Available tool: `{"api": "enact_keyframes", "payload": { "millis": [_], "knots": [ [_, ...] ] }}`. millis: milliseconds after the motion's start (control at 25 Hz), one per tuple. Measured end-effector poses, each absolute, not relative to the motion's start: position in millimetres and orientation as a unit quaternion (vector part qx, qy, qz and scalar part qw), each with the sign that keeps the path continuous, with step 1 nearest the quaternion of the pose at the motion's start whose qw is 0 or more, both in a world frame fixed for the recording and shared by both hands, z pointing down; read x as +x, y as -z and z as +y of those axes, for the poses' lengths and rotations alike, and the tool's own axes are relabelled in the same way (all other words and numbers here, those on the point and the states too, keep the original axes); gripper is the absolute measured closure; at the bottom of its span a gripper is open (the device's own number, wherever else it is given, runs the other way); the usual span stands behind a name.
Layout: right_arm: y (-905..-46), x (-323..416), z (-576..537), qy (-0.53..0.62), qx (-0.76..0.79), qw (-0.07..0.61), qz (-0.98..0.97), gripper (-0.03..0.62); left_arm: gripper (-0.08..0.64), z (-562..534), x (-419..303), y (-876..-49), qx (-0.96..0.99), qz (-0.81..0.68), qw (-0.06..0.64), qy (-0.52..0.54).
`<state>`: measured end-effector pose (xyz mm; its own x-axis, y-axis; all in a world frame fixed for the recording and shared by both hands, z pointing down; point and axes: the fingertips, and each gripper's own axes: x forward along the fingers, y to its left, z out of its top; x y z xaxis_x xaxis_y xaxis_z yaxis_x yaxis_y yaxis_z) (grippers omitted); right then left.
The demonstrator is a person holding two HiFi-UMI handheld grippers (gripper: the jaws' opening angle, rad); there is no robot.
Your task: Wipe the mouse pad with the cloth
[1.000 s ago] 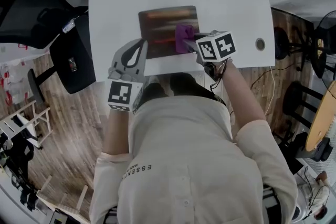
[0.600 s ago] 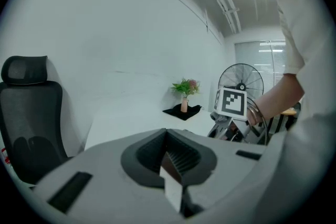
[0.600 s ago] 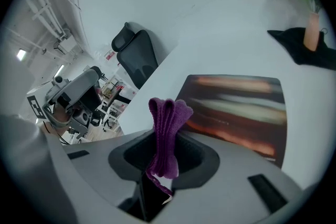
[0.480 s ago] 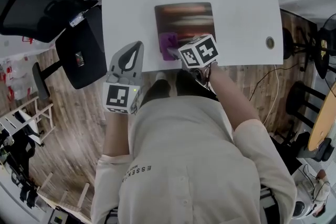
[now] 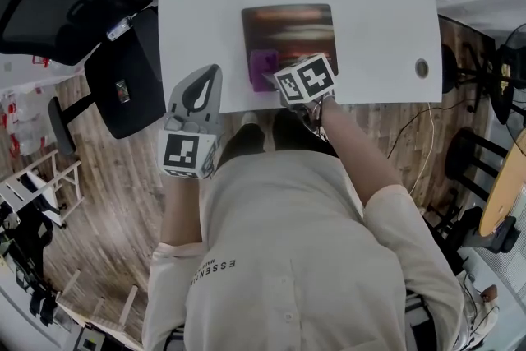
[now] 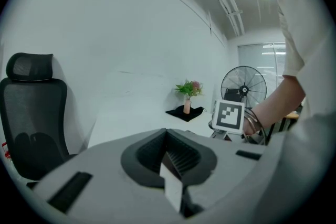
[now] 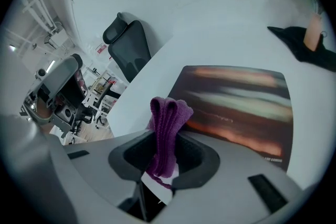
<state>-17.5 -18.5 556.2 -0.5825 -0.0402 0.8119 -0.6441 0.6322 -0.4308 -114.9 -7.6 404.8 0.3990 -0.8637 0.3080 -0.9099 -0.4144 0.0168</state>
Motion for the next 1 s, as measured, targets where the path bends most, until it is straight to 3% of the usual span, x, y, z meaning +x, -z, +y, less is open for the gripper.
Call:
{"api": "enact_keyframes", "payload": {
  "millis": [1000],
  "knots": [
    [-561.4,100.0,-48.7,-0.387,0.276,0.414,-0.777,0.479,0.560,-48.2,-38.6,-408.2,0.863,-0.481,0.081,-0.134]
  ]
}}
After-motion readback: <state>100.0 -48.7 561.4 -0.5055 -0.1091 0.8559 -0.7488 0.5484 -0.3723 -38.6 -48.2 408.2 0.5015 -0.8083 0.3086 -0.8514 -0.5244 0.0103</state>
